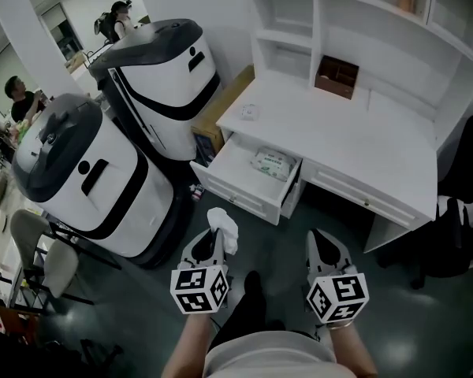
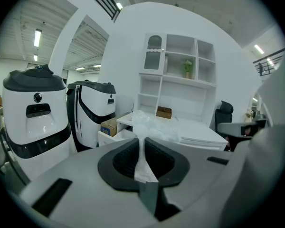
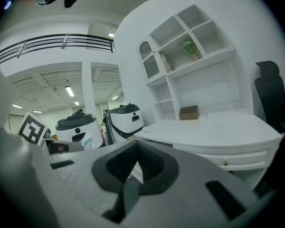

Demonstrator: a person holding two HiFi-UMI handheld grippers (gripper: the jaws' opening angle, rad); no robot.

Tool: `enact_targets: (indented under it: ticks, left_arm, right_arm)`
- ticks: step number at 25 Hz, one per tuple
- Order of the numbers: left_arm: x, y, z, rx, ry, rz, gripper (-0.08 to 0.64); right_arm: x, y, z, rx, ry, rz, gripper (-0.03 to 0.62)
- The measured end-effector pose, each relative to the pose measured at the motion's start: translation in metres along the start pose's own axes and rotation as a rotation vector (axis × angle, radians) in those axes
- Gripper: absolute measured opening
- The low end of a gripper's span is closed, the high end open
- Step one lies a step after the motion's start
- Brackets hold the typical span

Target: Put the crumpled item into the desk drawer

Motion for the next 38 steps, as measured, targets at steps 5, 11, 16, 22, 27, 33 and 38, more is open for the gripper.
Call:
enact_targets:
  ticks: [5,11,16,22,27,33,38]
  left_arm:
    - [0.025,-0.019,0.049,-0.01,-0.029,0.029,0.028]
    - [0.055,-0.04,0.099,-0.056,-0.037,0.051,0.028]
    - [0.069,-0.057,0.132,-0.081,-0.053,0.074,0.029]
    - [0.085,-0.069,0.161,-0.109,-0.052,0.078,0.029]
    - [0.088,-0.075,0.178,-0.108,-0.075,0.091,0.029]
    - [0.093,-0.079,0.202,-0.086,-0.09,0.104,0.028]
    - [0.102,-0.081,0.23,-0.054,-0.103,0.099,0.029]
  right_arm:
    - [0.015,0.006,0.046,-0.031,-0.019,0.018,0.002]
    - [0.032,0.011,0.095,-0.074,-0.025,0.036,0.002]
    - [0.043,0.015,0.124,-0.122,-0.023,0.04,0.002]
    - [0.058,0.019,0.148,-0.168,0.0,0.044,0.002]
    - [0.062,0.024,0.156,-0.186,-0.008,0.047,0.002]
    - [0.067,0.039,0.173,-0.18,-0.009,0.06,0.002]
    - [0.084,0.054,0.207,-0.131,0.002,0.052,0.002]
Point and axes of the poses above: the fingertips, and each gripper's own axes: z forward along the fingers, y to its right, x out of its top, the point moved 2 cm from there along -z, backward along the fingers, and after that the axes turned 4 degrees about -y, right-handed, at the moved point
